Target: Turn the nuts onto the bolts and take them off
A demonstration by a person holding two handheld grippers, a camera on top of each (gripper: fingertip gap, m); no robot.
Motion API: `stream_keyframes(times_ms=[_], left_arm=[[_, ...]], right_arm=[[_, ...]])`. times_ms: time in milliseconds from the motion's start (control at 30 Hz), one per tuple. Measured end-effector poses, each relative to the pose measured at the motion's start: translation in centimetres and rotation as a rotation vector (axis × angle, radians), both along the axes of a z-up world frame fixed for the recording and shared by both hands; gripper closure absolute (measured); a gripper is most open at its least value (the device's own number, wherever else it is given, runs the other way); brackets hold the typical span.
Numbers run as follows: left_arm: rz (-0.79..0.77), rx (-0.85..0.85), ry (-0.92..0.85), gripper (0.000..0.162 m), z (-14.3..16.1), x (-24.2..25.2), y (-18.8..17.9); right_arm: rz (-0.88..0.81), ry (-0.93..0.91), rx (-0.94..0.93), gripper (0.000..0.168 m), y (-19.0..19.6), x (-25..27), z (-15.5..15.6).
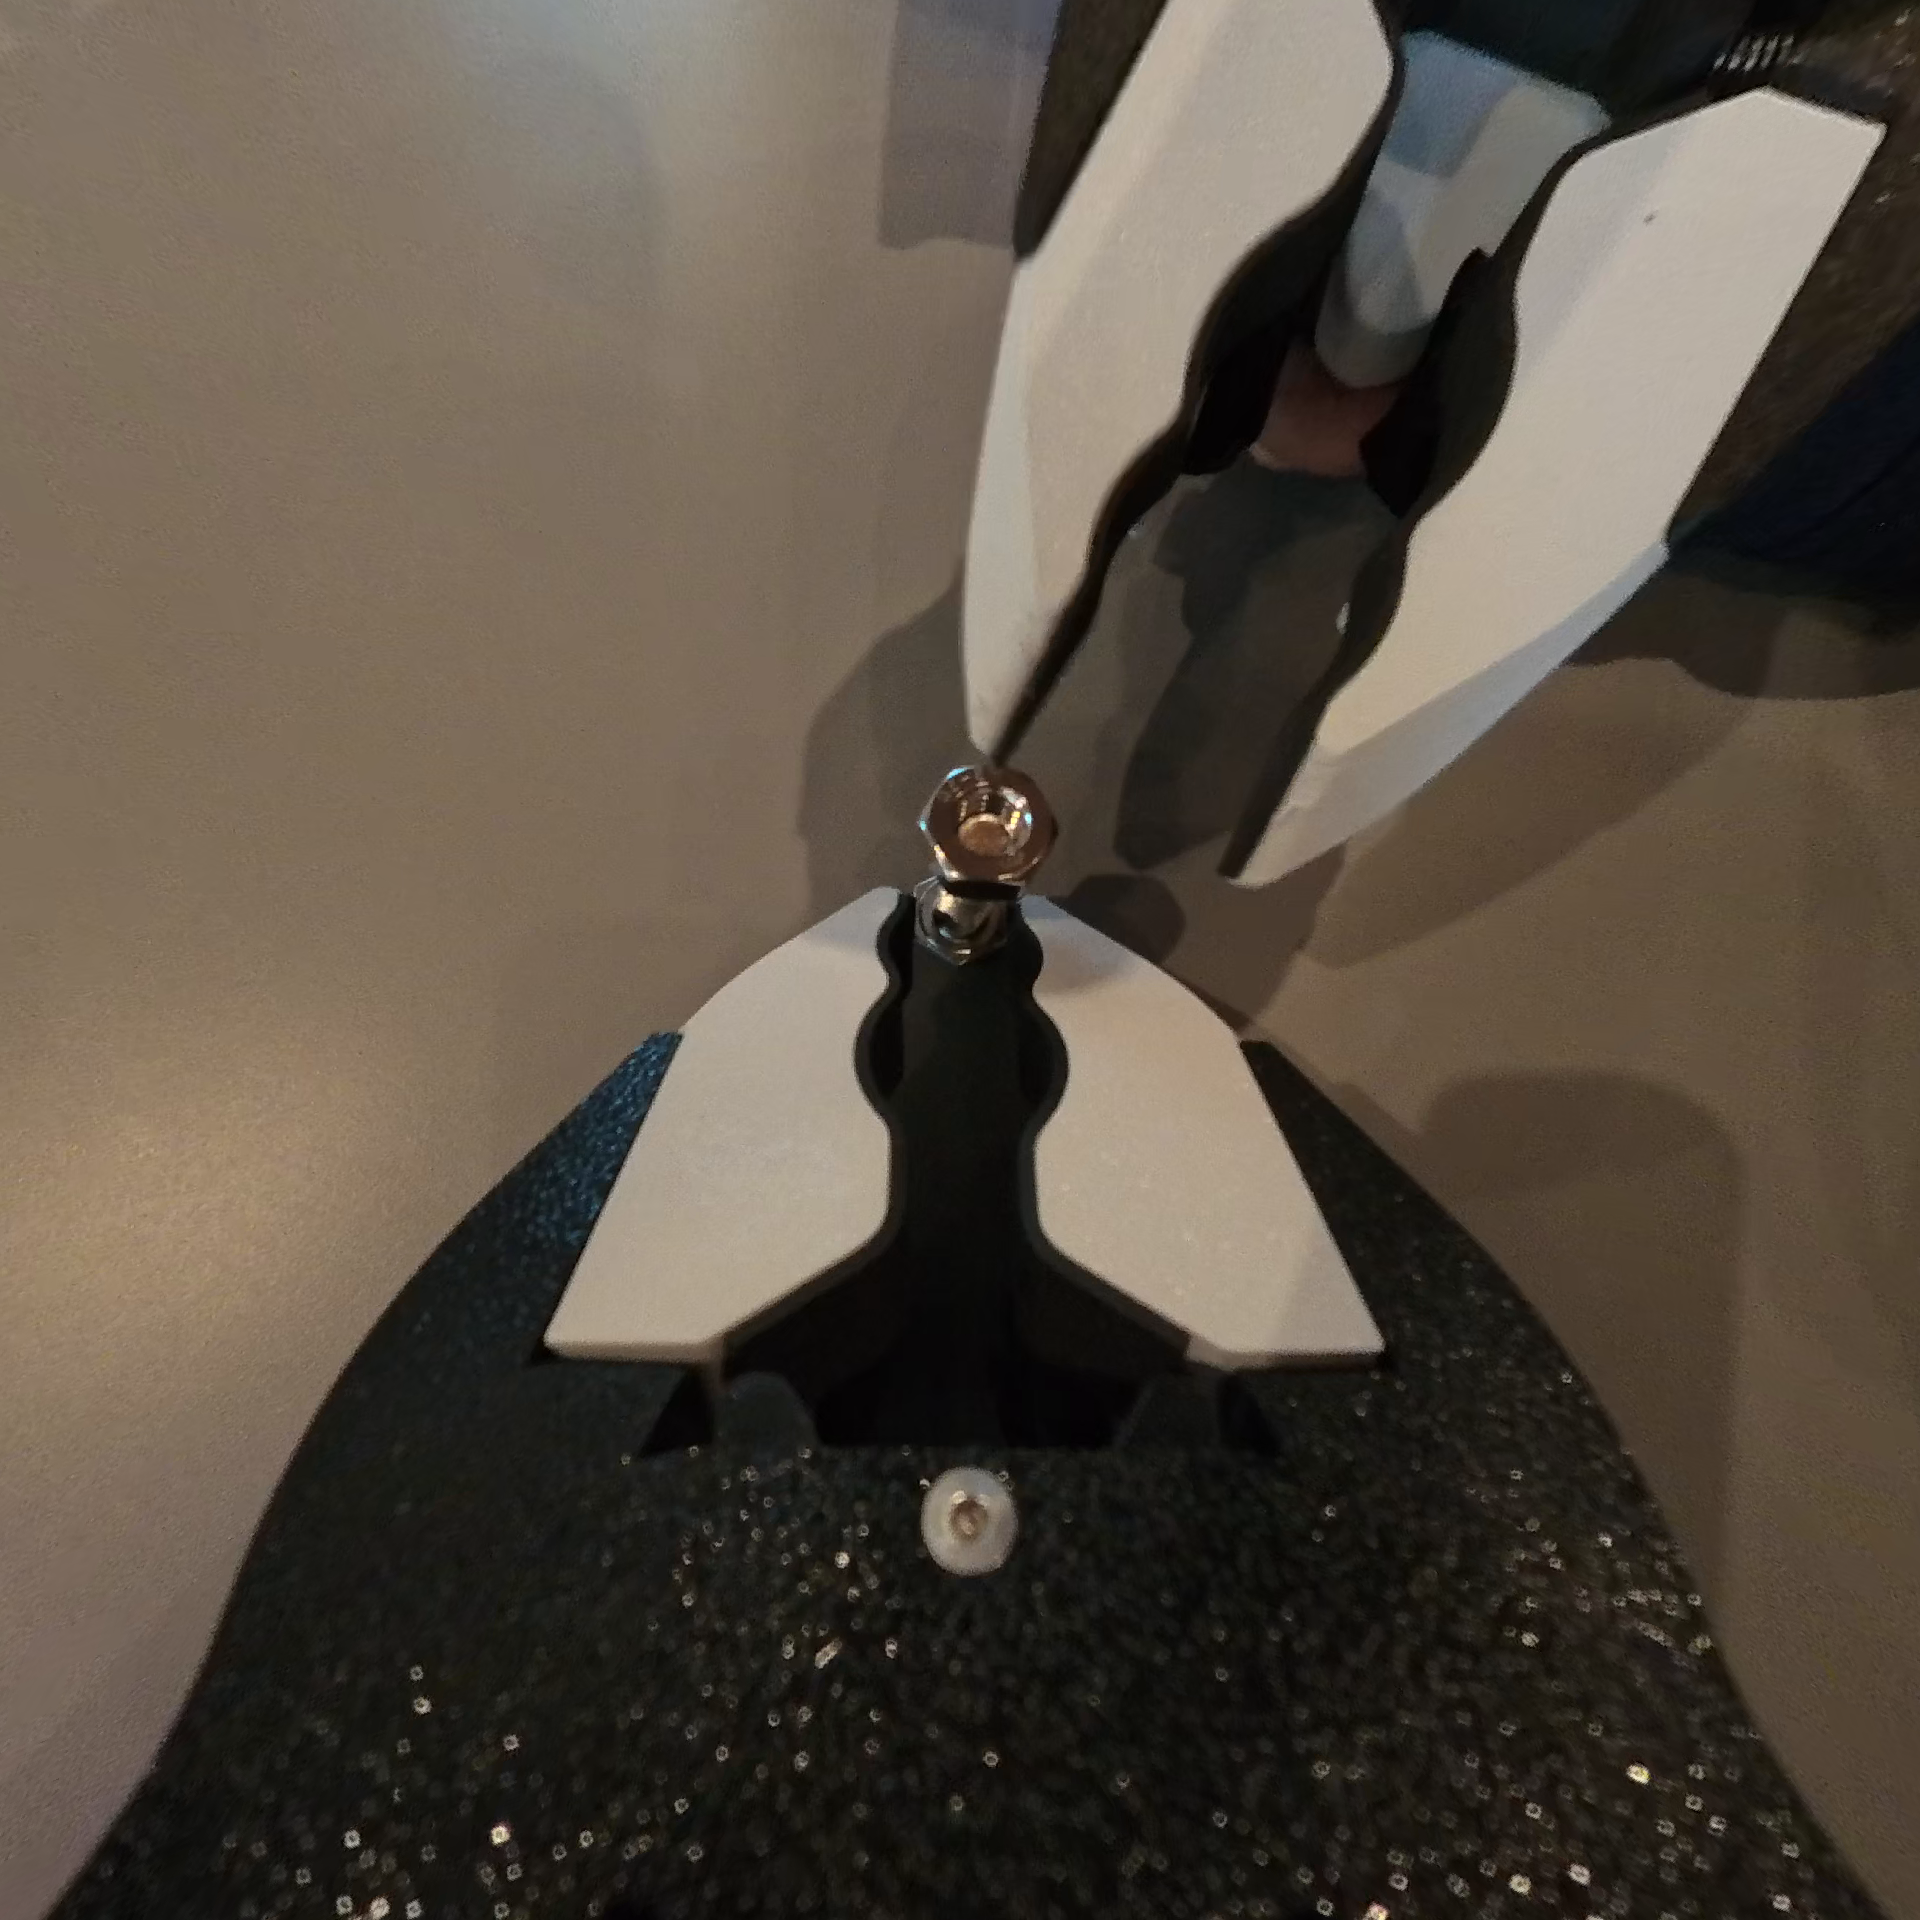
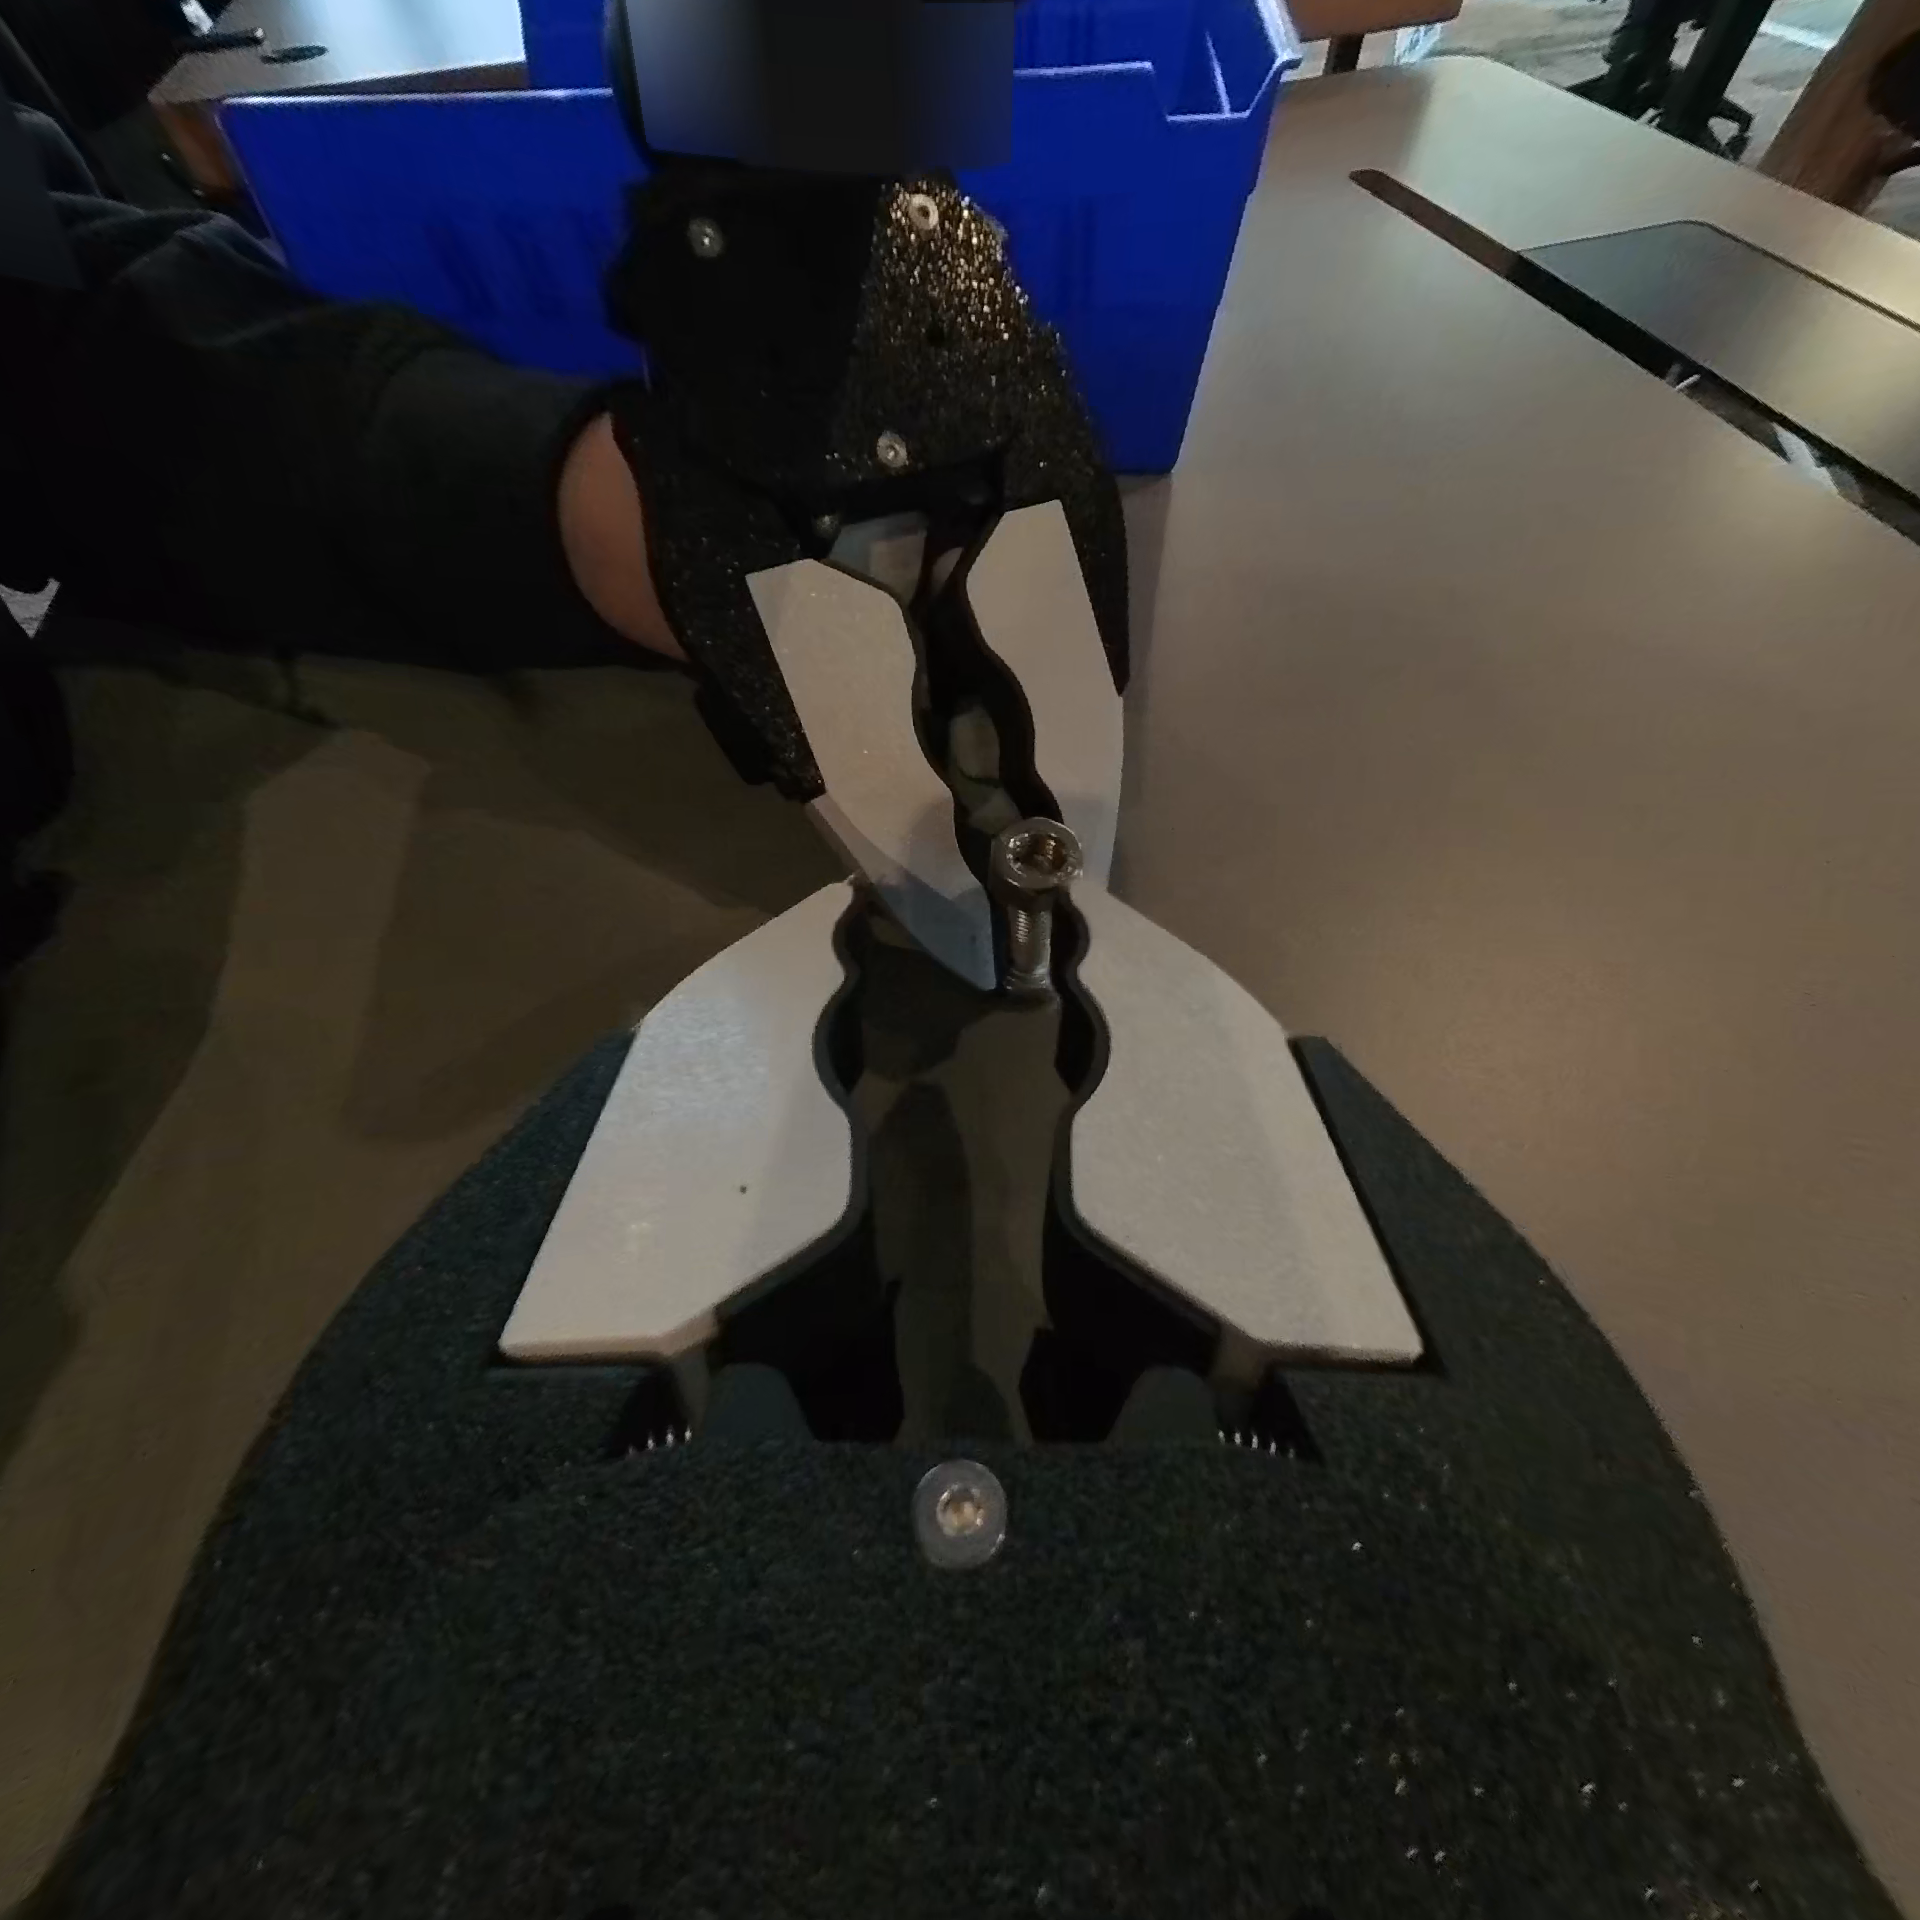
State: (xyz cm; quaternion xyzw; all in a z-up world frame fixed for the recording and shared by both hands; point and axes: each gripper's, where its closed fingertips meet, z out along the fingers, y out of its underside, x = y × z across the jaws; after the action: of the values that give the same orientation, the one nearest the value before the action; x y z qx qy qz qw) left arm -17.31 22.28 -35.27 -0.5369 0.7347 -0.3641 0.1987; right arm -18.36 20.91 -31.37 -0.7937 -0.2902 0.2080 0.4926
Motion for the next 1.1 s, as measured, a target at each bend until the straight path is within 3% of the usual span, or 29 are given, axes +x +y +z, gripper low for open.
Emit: stream_keyframes(times_ms=[400,500,767,867,1100], left_arm=[[0.000,0.000,0.000,0.146,0.0,0.0,0.0],[0.000,-0.001,0.000,0.146,0.0,0.0,0.0],[0.000,0.002,-0.001,0.146,0.0,0.0,0.0],[0.000,0.000,0.000,0.146,0.0,0.0,0.0],[0.000,0.006,-0.002,0.146,0.0,0.0,0.0]], right_arm=[[-0.011,0.000,0.004,0.133,0.1,0.0,0.0],[0.013,0.005,-0.014,0.139,-0.4,-0.1,-0.1],[-0.015,0.005,0.003,0.131,0.4,0.0,0.1],[0.012,0.004,-0.019,0.140,-0.4,-0.1,-0.2],[-0.015,0.012,0.004,0.127,0.7,0.1,0.2]])
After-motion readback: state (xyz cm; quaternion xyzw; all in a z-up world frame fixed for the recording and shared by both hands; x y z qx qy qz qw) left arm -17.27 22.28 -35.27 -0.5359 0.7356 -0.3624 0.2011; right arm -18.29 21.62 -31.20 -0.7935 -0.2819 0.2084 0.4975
